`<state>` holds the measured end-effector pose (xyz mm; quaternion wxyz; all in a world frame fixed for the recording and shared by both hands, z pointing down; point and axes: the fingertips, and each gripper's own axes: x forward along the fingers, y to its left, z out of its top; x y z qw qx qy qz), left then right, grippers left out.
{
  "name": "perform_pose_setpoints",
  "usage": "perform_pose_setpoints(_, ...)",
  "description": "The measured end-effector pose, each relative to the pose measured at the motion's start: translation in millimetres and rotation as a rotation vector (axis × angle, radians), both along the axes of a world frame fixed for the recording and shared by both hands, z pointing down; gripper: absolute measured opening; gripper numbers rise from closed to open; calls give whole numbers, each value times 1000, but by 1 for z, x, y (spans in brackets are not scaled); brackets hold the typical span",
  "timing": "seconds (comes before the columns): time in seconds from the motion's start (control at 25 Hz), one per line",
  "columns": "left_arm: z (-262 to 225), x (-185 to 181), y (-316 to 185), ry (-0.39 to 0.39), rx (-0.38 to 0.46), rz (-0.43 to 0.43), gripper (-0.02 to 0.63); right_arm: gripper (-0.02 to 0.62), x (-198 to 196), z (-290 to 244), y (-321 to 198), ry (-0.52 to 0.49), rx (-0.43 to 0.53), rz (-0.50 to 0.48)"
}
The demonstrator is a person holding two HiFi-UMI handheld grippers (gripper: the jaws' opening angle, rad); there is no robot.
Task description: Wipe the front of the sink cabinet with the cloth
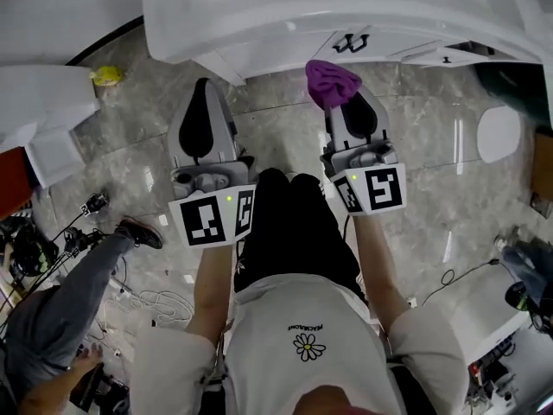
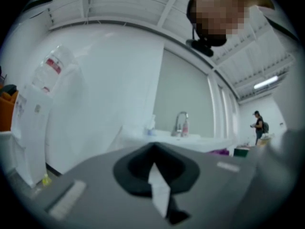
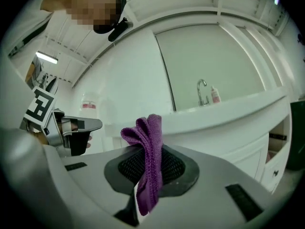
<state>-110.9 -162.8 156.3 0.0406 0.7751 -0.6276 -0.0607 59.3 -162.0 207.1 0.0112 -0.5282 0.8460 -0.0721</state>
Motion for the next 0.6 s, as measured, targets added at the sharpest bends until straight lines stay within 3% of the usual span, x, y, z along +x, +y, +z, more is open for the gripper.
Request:
perform_pose_setpoints(0.2,-162,11,9,-10,32,35,6,46,8,-152,15,16,-3,10)
perform_pose_setpoints(0.32,-230,22,14,-25,67,63,5,46,19,-223,27,27,26,26)
perform_pose_setpoints(0.6,-266,42,48,-58,45,81,5,46,32,-297,77,20,97,46)
